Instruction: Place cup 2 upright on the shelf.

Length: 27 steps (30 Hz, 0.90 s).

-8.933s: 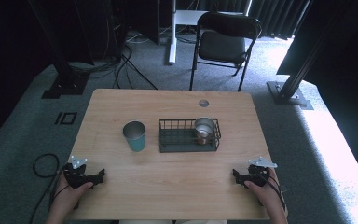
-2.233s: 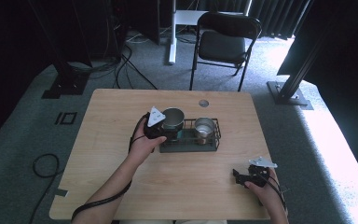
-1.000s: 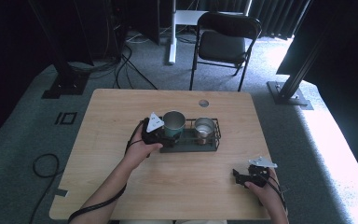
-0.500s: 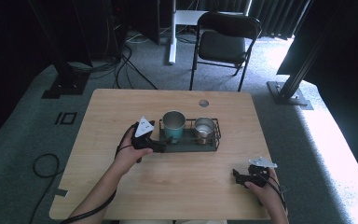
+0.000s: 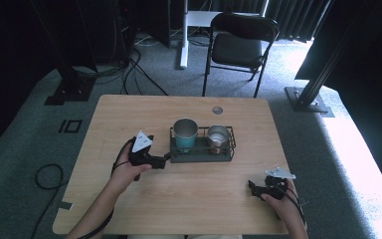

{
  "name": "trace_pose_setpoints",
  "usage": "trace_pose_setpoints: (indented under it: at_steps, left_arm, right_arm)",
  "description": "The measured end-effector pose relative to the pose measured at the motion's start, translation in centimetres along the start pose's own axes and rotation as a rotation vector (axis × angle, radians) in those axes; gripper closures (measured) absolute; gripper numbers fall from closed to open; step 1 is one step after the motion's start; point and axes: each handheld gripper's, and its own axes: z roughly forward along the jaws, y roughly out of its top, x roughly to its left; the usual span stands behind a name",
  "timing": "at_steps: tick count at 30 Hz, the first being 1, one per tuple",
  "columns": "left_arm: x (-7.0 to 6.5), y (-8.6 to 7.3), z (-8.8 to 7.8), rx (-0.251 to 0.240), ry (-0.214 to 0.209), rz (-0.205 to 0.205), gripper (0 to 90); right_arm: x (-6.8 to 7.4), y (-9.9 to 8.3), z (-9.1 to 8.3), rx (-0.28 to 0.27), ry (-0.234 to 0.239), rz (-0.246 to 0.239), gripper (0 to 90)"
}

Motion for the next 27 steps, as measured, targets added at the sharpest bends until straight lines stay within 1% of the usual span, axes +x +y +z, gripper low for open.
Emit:
trace_pose_setpoints:
  at_steps: [2, 9, 11, 16, 21, 27]
  left_arm:
    - [0.4, -0.5, -0.3, 0.011, 0.011, -0.006, 2.5]
    - [1.8, -2.0, -1.4, 0.046, 0.058, -0.053, 2.5]
    - [2.2, -2.4, -1.7, 0.061, 0.072, -0.06, 2.5]
    - [2.8, -3.3, -2.4, 0.079, 0.098, -0.094, 2.5]
    - [3.3, -4.3, -3.1, 0.102, 0.119, -0.105, 2.5]
    - [4.0, -5.2, -4.4, 0.104, 0.158, -0.134, 2.5]
  right_arm:
    - [0.0, 0.0, 0.0, 0.0, 0.0, 0.0, 11.0]
    - [0.0, 0.0, 0.0, 0.0, 0.0, 0.0, 11.0]
    - [0.0, 0.0, 0.0, 0.0, 0.0, 0.0, 11.0]
    - [0.0, 0.0, 0.0, 0.0, 0.0, 0.0, 11.0]
    - [0.0, 0.0, 0.0, 0.0, 0.0, 0.0, 11.0]
    - [0.0, 0.0, 0.0, 0.0, 0.0, 0.0, 11.0]
